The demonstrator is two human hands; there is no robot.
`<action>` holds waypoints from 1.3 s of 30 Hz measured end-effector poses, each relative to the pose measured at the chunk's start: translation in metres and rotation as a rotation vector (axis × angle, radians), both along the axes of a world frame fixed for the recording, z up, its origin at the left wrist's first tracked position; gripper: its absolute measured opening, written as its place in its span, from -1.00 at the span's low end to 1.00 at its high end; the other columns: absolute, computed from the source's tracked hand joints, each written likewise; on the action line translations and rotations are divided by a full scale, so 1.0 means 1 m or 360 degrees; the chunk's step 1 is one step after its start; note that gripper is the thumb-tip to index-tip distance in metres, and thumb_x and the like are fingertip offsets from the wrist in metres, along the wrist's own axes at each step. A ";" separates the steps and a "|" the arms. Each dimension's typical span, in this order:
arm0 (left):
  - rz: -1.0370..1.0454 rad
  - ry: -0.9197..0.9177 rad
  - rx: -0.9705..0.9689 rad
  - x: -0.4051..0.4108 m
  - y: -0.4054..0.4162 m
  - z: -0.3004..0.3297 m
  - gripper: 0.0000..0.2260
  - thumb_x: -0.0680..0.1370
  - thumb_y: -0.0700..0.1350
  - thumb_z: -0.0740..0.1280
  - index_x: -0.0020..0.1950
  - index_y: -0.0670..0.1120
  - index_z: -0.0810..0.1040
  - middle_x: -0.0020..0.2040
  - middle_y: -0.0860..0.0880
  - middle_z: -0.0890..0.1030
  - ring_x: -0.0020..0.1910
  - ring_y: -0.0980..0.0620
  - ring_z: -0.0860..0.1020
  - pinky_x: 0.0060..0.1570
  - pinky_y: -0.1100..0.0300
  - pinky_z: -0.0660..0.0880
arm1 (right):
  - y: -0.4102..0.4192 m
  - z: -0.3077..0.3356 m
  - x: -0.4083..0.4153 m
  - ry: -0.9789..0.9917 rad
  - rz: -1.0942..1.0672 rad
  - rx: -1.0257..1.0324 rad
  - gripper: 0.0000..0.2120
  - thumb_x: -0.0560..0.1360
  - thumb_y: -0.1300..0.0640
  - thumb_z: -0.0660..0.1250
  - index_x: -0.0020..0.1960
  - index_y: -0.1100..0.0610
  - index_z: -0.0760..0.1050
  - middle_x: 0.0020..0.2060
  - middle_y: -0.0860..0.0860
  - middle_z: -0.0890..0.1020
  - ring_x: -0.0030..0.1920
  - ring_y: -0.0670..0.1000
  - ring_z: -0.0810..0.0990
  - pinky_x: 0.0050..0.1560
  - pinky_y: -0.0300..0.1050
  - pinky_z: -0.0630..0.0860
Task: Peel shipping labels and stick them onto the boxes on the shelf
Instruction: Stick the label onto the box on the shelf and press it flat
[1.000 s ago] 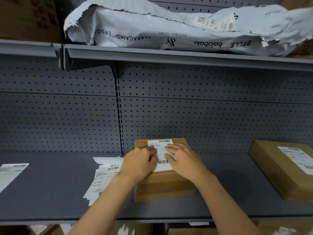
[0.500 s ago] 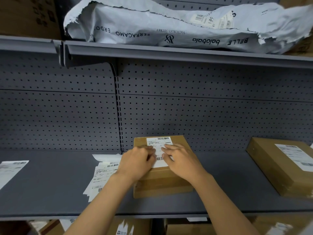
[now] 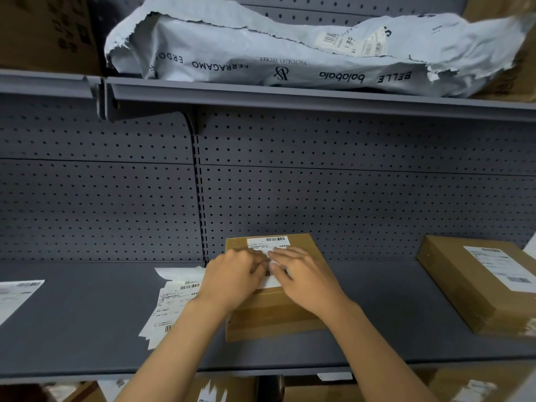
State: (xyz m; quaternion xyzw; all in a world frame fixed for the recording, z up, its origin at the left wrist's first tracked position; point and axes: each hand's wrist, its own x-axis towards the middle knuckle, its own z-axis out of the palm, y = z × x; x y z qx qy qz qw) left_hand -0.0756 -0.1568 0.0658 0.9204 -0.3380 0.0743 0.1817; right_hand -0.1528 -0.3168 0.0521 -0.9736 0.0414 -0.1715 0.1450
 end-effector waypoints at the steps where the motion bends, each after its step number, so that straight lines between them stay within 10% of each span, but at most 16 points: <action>1: -0.0002 -0.0007 0.0014 -0.001 -0.002 -0.001 -0.72 0.60 0.12 0.15 0.12 0.18 0.64 0.08 0.12 0.69 0.03 -0.05 0.65 -0.05 0.05 0.60 | 0.003 0.000 0.001 -0.0001 0.0005 -0.0010 -0.60 0.66 -0.03 0.14 0.45 0.02 0.46 0.43 -0.11 0.51 0.48 -0.10 0.34 0.43 -0.15 0.35; 5: 0.0036 0.0024 0.0020 -0.005 -0.007 -0.007 -0.74 0.58 0.02 0.17 0.02 0.06 0.66 -0.09 0.00 0.66 -0.06 -0.12 0.63 -0.12 0.05 0.59 | 0.008 -0.006 0.004 0.0046 0.0003 -0.0031 -0.59 0.66 0.02 0.13 0.46 0.05 0.45 0.43 -0.08 0.51 0.50 -0.04 0.33 0.44 -0.06 0.37; 12: 0.0071 0.0095 -0.0056 -0.006 0.003 -0.011 -0.70 0.61 0.12 0.22 0.25 0.21 0.65 0.33 0.21 0.61 0.23 -0.04 0.62 0.12 0.08 0.57 | 0.004 -0.012 -0.003 0.0057 -0.0145 0.0019 -0.61 0.65 -0.09 0.13 0.40 -0.08 0.52 0.44 -0.21 0.47 0.54 -0.10 0.24 0.44 -0.10 0.31; 21: 0.0145 0.0153 -0.0071 0.002 0.024 -0.009 -0.72 0.60 0.21 0.26 0.25 0.29 0.63 0.38 0.28 0.55 0.30 -0.01 0.57 0.17 0.09 0.53 | -0.024 -0.004 -0.023 0.0064 -0.0318 -0.0003 -0.64 0.65 -0.05 0.15 0.36 -0.08 0.55 0.41 -0.19 0.52 0.51 -0.07 0.30 0.35 -0.02 0.42; 33: 0.0113 0.0171 -0.0331 -0.012 -0.009 -0.015 -0.60 0.57 0.02 0.27 0.42 0.10 0.52 0.31 -0.02 0.61 0.20 -0.16 0.61 0.08 0.03 0.56 | 0.016 -0.003 -0.002 -0.0047 -0.0260 0.0020 -0.67 0.62 -0.03 0.17 0.31 -0.01 0.55 0.23 -0.09 0.62 0.35 -0.01 0.46 0.17 -0.05 0.48; 39: 0.0127 0.0122 -0.0402 -0.010 -0.010 -0.030 -0.48 0.58 0.02 0.33 0.53 -0.07 0.37 0.49 -0.08 0.42 0.63 -0.13 0.12 0.45 -0.02 0.34 | 0.015 -0.010 0.000 0.0002 -0.0330 0.0033 -0.55 0.59 -0.10 0.20 0.44 -0.03 0.43 0.39 -0.07 0.50 0.48 0.01 0.31 0.38 0.02 0.38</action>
